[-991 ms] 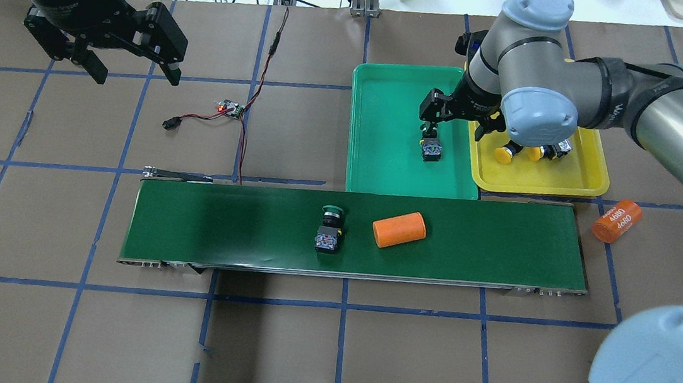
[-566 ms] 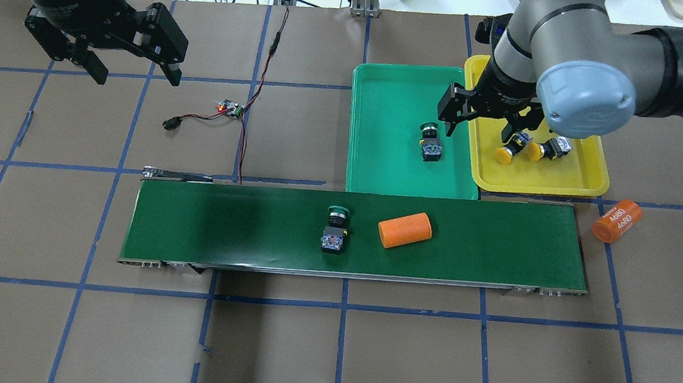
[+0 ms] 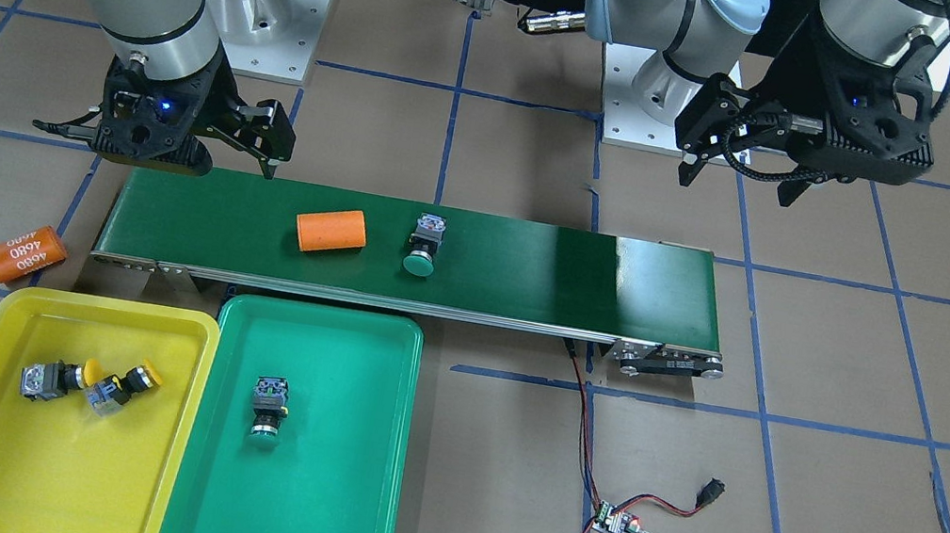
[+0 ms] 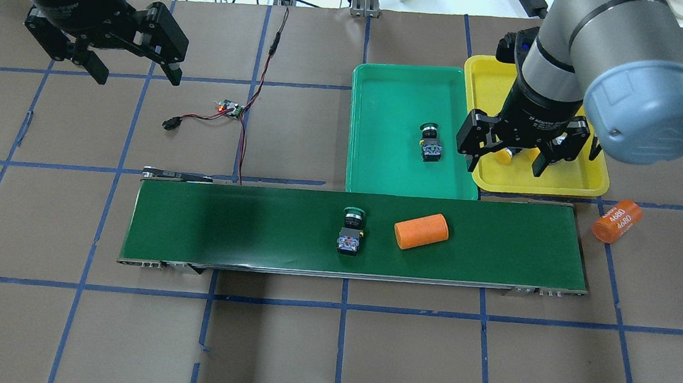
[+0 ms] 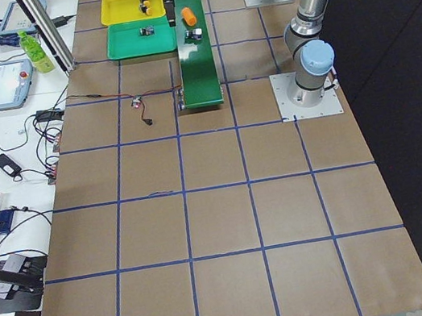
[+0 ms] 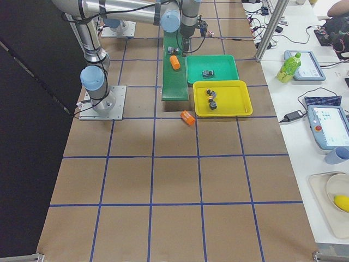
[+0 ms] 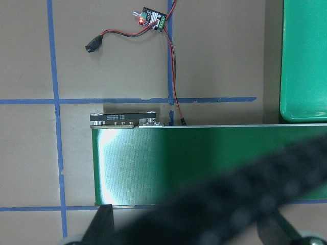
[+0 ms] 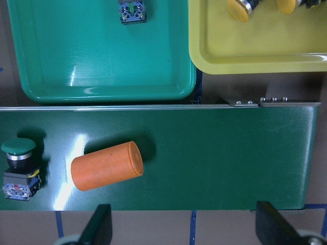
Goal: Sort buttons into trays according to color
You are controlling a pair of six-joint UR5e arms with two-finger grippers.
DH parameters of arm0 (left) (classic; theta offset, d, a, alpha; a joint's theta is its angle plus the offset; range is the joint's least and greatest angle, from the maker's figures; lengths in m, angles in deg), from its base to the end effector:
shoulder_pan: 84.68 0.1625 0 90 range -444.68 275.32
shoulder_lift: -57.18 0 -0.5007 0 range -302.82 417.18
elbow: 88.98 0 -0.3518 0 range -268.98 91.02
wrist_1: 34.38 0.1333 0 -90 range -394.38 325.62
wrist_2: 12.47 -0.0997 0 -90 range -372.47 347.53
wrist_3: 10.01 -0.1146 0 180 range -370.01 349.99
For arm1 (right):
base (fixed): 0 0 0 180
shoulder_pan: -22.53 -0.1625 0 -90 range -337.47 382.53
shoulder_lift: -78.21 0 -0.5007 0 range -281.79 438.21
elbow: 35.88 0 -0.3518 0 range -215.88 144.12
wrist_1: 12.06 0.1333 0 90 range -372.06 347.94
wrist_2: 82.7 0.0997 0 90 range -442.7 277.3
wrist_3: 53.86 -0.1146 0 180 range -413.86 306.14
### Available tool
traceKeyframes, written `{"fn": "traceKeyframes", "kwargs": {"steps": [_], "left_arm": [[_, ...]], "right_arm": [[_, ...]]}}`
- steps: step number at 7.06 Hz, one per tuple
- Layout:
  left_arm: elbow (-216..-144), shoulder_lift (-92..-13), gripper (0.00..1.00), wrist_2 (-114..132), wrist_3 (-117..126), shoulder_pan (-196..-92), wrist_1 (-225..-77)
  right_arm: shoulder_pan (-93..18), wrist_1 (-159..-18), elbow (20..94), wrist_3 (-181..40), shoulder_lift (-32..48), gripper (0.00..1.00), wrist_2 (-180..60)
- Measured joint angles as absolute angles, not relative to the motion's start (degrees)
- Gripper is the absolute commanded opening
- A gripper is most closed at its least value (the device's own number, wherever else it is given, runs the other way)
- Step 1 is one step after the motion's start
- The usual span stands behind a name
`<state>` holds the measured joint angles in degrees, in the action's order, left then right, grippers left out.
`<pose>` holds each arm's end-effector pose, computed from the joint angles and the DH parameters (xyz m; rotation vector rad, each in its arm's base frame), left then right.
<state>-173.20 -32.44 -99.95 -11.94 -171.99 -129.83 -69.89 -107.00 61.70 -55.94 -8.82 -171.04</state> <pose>-0.1172 -0.4536 0.5877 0.0201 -3.0980 0.0219 0.1559 -0.4536 0.4744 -0.0070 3.1127 0.1542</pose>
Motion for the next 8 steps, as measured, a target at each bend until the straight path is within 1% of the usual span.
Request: {"fn": "traceKeyframes", "kwargs": {"steps": [8], "left_arm": [[-172.91,-32.69,1.0,-99.86,-11.65,-172.05,-129.83]], "right_arm": [[-68.91,-109.01,62.72,-57.93,-11.21,1.0,-171.47]]}}
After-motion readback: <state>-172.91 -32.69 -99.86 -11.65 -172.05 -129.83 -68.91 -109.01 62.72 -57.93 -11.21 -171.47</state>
